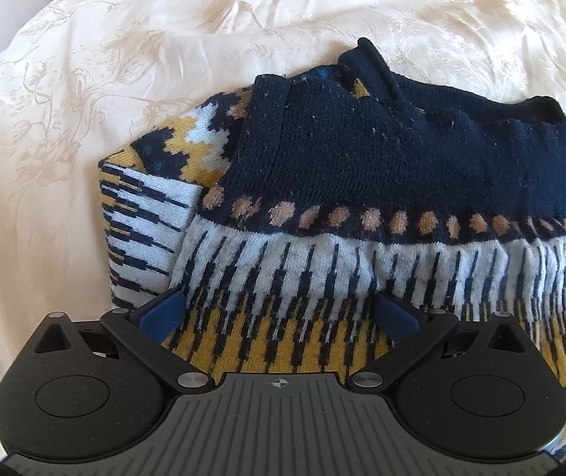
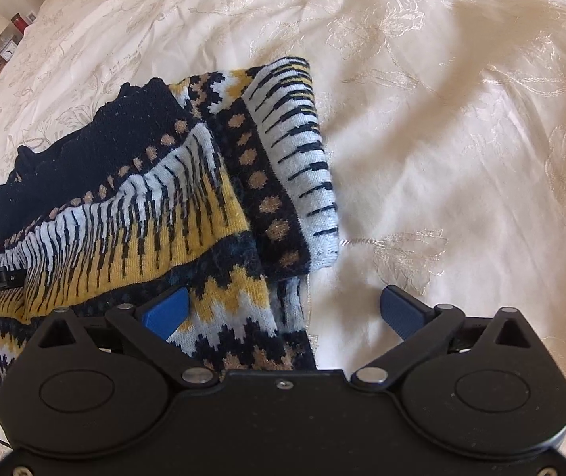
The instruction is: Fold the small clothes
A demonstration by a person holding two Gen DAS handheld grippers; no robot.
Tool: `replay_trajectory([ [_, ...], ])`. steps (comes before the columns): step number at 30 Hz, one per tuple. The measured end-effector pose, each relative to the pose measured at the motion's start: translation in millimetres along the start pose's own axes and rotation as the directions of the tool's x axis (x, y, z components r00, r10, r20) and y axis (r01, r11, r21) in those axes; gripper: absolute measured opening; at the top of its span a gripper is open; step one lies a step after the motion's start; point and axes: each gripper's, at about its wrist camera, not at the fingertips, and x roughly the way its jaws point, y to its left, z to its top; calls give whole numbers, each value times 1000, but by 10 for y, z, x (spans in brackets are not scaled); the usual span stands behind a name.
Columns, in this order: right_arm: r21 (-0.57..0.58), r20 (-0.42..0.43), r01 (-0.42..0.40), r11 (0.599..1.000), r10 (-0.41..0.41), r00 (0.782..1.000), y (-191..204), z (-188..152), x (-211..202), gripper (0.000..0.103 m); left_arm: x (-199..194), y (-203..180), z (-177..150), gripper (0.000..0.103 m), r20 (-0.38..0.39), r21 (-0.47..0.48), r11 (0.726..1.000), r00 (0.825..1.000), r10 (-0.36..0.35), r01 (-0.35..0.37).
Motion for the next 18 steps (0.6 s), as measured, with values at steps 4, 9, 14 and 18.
replay_trajectory([
  [4, 9, -29, -51, 999, 52, 998, -123, 31, 72, 102, -40, 37, -20, 102, 5, 0, 1000, 1000, -13, 13],
  [9, -16, -31, -105, 994, 105, 994, -223, 33, 112, 103, -381, 98, -51, 98, 31, -65, 995, 997, -71, 73],
  [14, -70, -6, -135, 988, 135, 991, -267, 18, 123, 103, -702, -196, -13, 98, 64, -10, 998, 996, -59, 60],
  [18, -89, 16, -153, 984, 155, 988, -275, -14, 104, 103, -699, -491, 68, 98, 45, 44, 996, 996, -78, 76],
])
